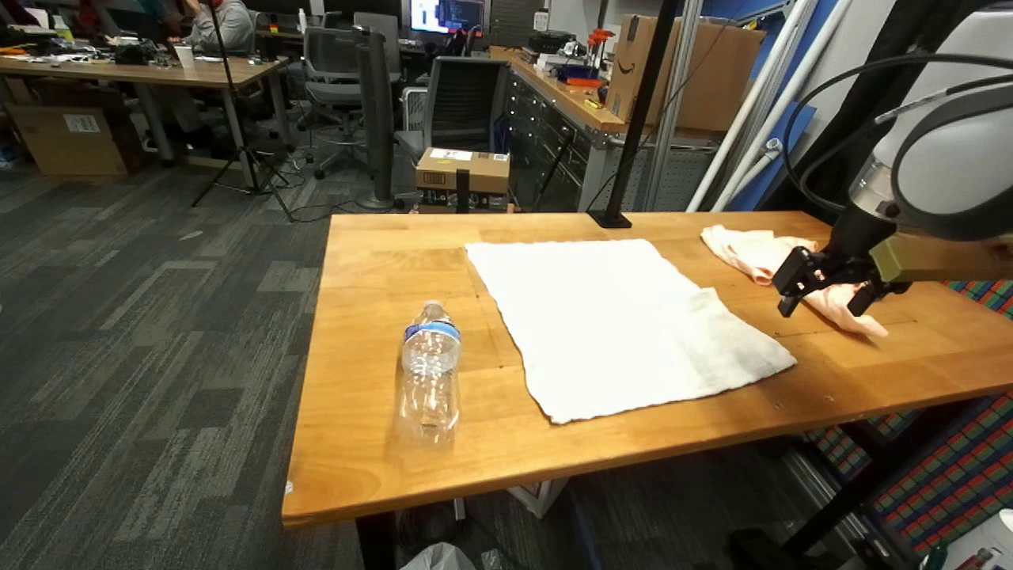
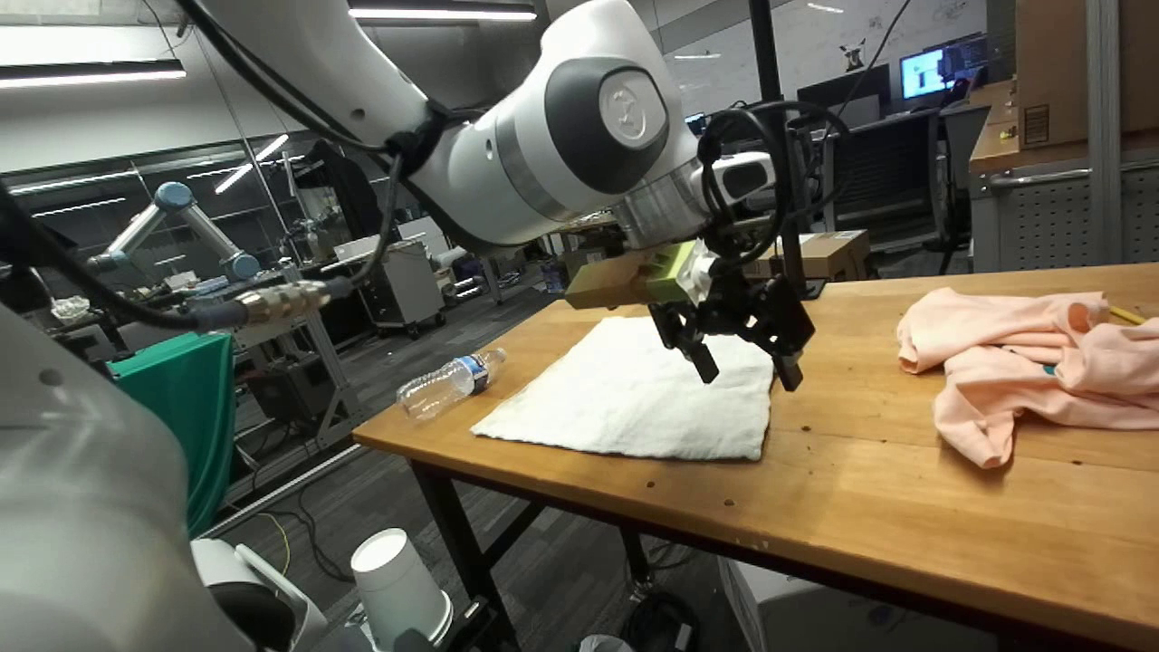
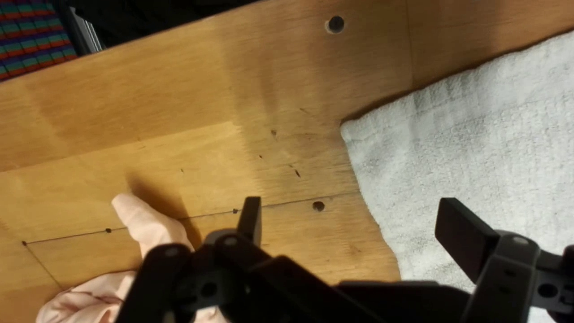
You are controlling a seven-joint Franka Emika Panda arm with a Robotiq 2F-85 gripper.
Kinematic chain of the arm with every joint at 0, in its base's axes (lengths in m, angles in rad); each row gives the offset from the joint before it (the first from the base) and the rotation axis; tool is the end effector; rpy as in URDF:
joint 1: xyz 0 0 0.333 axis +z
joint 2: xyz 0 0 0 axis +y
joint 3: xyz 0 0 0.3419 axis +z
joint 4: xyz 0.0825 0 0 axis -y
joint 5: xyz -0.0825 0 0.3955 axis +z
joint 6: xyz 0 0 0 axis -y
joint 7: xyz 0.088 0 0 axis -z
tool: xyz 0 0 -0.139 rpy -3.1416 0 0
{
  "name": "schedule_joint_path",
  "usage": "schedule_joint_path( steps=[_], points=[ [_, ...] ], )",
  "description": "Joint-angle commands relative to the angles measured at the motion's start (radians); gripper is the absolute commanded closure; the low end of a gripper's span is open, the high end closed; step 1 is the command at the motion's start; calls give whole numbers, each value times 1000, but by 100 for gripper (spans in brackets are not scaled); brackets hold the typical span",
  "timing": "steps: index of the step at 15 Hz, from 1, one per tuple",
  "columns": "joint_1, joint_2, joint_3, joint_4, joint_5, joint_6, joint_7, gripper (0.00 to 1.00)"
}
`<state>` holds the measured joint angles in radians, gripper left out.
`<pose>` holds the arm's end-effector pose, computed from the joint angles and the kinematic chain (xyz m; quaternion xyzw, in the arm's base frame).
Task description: Fold the white towel into a triangle twice.
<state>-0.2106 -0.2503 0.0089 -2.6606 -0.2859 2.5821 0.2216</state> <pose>0.4225 -0.0863 0.3235 0.9880 -0.0959 0.0856 0.0859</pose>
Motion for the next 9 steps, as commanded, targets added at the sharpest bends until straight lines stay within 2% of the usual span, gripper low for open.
schedule_joint_path(
  steps=[1, 9],
  points=[
    [4, 95, -20, 62, -14, 32, 5, 0],
    [50, 235, -53, 123, 43, 11, -23, 0]
  ],
)
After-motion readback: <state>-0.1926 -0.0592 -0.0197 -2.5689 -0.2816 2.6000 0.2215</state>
